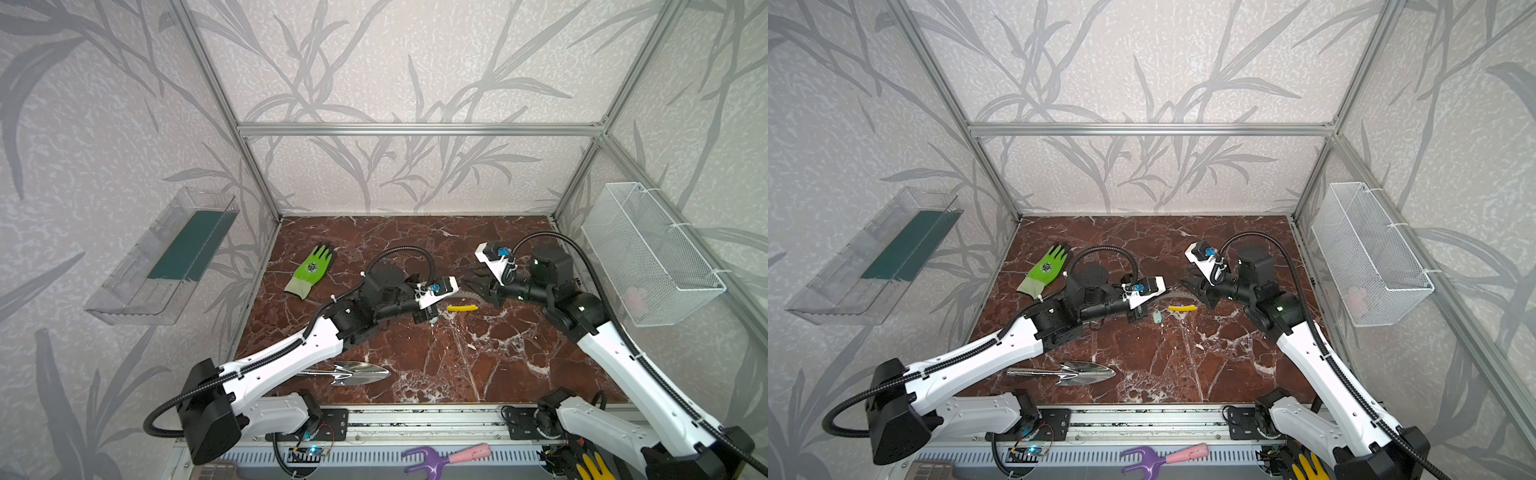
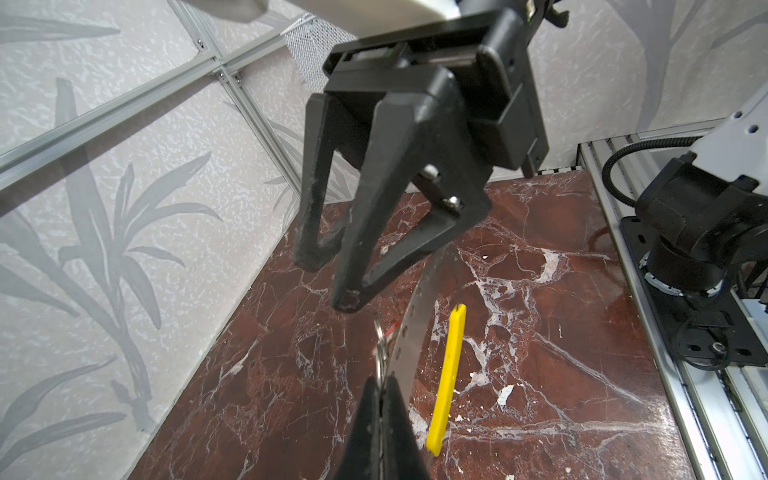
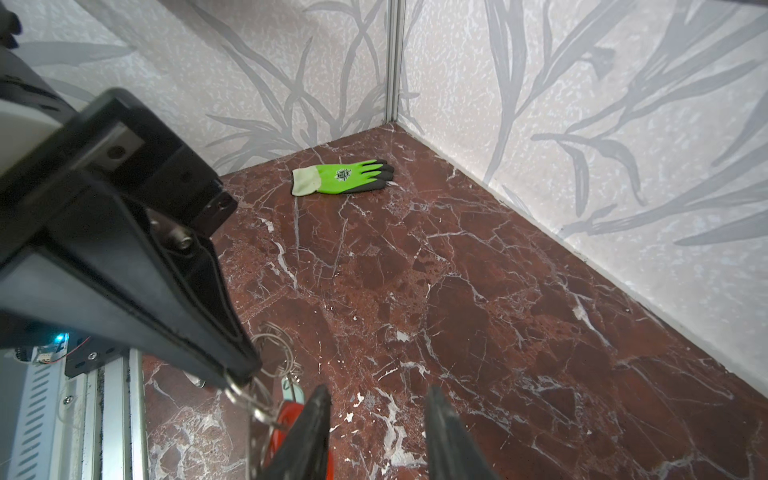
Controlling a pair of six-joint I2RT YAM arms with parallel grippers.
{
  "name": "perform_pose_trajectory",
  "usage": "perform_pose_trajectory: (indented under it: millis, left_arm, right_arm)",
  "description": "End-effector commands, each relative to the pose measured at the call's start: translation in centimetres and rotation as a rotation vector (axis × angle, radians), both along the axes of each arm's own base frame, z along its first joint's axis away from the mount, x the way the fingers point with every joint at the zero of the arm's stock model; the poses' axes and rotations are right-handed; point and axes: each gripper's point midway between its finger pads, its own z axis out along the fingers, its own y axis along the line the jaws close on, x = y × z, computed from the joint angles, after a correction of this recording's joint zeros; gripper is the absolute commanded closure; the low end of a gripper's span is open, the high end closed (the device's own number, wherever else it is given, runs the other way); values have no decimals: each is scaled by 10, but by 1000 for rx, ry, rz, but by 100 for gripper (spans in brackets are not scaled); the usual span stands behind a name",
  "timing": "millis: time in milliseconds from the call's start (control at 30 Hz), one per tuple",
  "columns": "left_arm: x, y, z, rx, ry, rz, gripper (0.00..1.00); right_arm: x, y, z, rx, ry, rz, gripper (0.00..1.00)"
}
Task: Put the keys on the keyring
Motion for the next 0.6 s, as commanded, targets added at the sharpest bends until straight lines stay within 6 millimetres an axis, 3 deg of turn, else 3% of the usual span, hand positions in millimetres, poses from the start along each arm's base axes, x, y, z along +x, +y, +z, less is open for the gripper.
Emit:
perform_pose_trajectory:
  millis: [0, 300, 567]
  left_arm:
    - [-9, 3, 13, -44, -18, -48, 100]
    - [-21, 6, 16, -63, -6, -131, 100]
    - [-27, 4, 16, -61, -7, -170, 100]
  right_arm:
    - [-12, -8, 1, -38, -58, 25, 58]
    - [-49, 10, 10, -8, -97, 275, 58]
    - [-55, 14, 3, -18, -129, 342, 58]
